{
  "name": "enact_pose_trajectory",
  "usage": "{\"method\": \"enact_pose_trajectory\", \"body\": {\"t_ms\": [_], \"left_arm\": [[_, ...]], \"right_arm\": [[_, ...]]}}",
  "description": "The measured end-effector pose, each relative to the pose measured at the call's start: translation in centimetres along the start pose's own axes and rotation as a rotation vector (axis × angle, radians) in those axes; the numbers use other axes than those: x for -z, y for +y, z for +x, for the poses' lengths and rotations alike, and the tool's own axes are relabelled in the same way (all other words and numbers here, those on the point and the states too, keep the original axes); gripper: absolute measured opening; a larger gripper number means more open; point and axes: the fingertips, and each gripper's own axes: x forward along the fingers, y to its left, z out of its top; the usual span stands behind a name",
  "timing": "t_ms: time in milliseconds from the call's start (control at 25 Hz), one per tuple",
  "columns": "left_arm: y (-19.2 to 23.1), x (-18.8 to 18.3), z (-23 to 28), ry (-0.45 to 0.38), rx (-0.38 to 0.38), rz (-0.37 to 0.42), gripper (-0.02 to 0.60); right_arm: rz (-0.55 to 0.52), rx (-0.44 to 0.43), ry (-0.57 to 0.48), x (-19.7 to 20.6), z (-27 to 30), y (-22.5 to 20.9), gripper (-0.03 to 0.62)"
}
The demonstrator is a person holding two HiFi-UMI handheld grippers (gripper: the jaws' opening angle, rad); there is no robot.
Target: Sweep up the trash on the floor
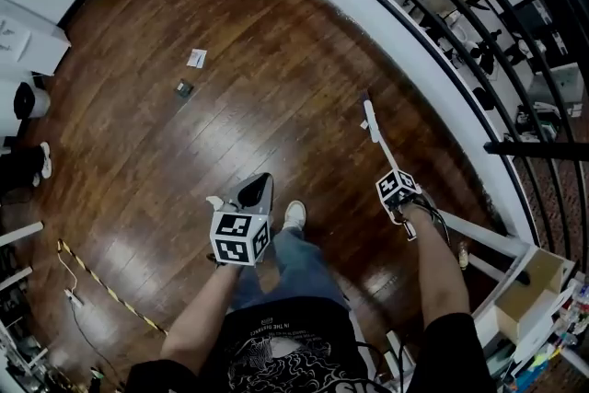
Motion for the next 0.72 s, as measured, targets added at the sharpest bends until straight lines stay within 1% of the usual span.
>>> {"method": "enact_pose_trajectory", "body": {"t_ms": [160, 400, 520, 720], "left_arm": [[2.5, 0.7, -2.1, -0.014, -0.025, -0.032, 0.005], [6.2, 1.9, -5.2, -0.022, -0.033, -0.057, 0.005], [8.5, 2.6, -7.2, -0.028, -0.035, -0.068, 0.005], [13.8, 3.2, -10.9, -0.051, -0.044, -0.09, 0.005]], "right_arm": [[-0.008, -0.015, -0.005, -0.8, -1.2, 3.8, 0.0], [-0.044, 0.016, -0.016, -1.4, -3.7, 8.6, 0.0], [-0.056, 0.011, -0.022, -1.8, -5.2, 12.5, 0.0], [-0.085, 0.004, -0.049, -3.4, -8.7, 19.7, 0.0]]}}
